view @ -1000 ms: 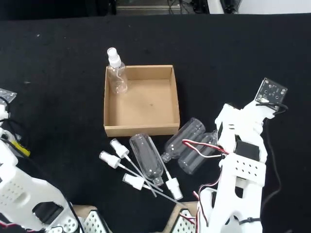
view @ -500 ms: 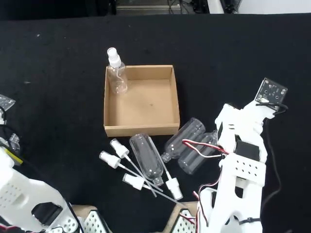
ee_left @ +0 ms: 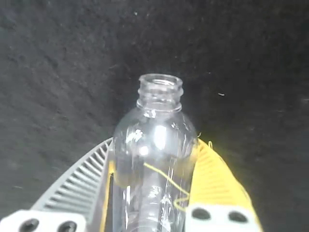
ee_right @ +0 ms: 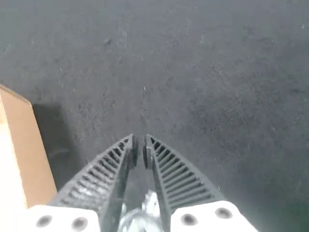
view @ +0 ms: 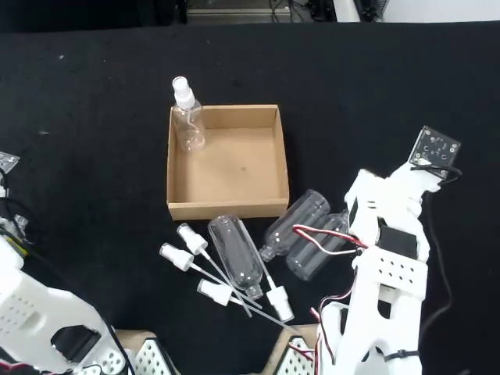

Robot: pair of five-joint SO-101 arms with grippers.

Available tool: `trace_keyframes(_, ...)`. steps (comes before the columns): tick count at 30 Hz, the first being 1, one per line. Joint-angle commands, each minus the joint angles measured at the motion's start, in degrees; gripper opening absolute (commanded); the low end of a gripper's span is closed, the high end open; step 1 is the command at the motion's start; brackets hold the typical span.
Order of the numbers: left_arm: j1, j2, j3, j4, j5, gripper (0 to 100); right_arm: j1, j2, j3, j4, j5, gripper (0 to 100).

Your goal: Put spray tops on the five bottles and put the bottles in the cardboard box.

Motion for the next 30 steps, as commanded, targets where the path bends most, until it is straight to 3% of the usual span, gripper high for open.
trace_keyframes(1,2.8,-10.2,-2.5,11.4,5.5,3,-2.5,-2.0,-8.9,8.8,0.4,2.2)
trace_keyframes(5,4.8,-18.5,-1.3,17.7,13.7,3,-12.4,-2.0,-18.2,21.2,10.1,2.2)
trace_keyframes(10,4.4,-29.3,12.4,8.0,22.8,3,-31.3,-1.5,-22.7,28.3,19.7,2.2)
trace_keyframes(15,4.2,-40.5,26.3,1.3,31.4,3,-49.1,-1.5,-22.7,31.0,20.2,2.7)
trace_keyframes(19,4.3,-46.9,30.8,0.4,37.5,3,-60.6,0.0,-22.3,31.4,20.0,10.6)
trace_keyframes(24,2.6,-50.5,31.5,0.6,40.8,3,-68.3,10.4,-23.0,24.4,18.5,7.6)
trace_keyframes(30,-4.7,-50.5,29.7,-0.7,41.2,3,-74.8,24.6,-27.4,17.2,14.7,7.4)
